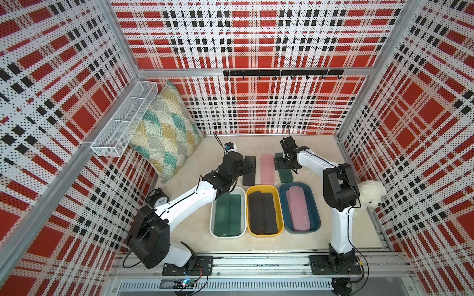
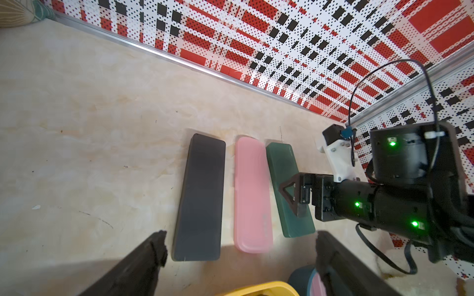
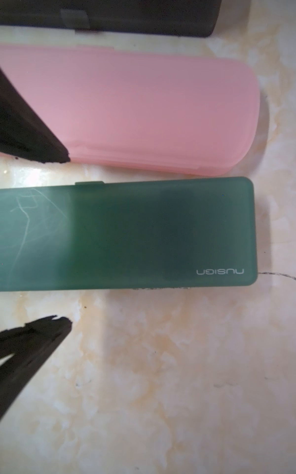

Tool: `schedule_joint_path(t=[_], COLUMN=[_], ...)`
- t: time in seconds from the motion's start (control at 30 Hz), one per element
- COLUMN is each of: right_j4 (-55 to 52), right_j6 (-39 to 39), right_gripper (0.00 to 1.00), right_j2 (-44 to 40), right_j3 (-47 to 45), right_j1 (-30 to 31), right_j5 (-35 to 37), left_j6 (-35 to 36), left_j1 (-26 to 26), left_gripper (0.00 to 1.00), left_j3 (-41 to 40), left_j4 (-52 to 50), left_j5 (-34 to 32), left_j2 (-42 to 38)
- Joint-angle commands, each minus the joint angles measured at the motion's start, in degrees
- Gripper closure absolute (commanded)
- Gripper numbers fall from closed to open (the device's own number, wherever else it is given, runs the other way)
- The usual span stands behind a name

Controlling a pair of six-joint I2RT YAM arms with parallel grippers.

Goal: Place the pencil cases by color into the storage box
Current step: Pick up the pencil case from the center of the board.

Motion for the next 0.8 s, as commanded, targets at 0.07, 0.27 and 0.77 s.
schedule_joint_path(t=[0.07, 0.27, 0.77], right_j4=[-0.58, -0.78, 0.96], right_j6=[0.63, 0.72, 1.51], right_gripper=[0.00, 0.03, 0.37], right_j2=[2.20, 4.33, 0.56], right_j3=[1.29, 2.43, 0.02], right_j1=[0.26, 0.36, 0.35], right_j5=[-0.08, 0.20, 4.29], left_j6=[0.87, 0.86, 1.78], left_j1=[0.94, 1.20, 2.43], left_gripper=[0.06, 0.06, 0.06], left_j3=[-0.92, -0.99, -1.40], left_j4=[1.78, 1.89, 1.93], left_j5=[1.14, 1.26, 1.84], left_j2=[-1.51, -1.31, -2.09])
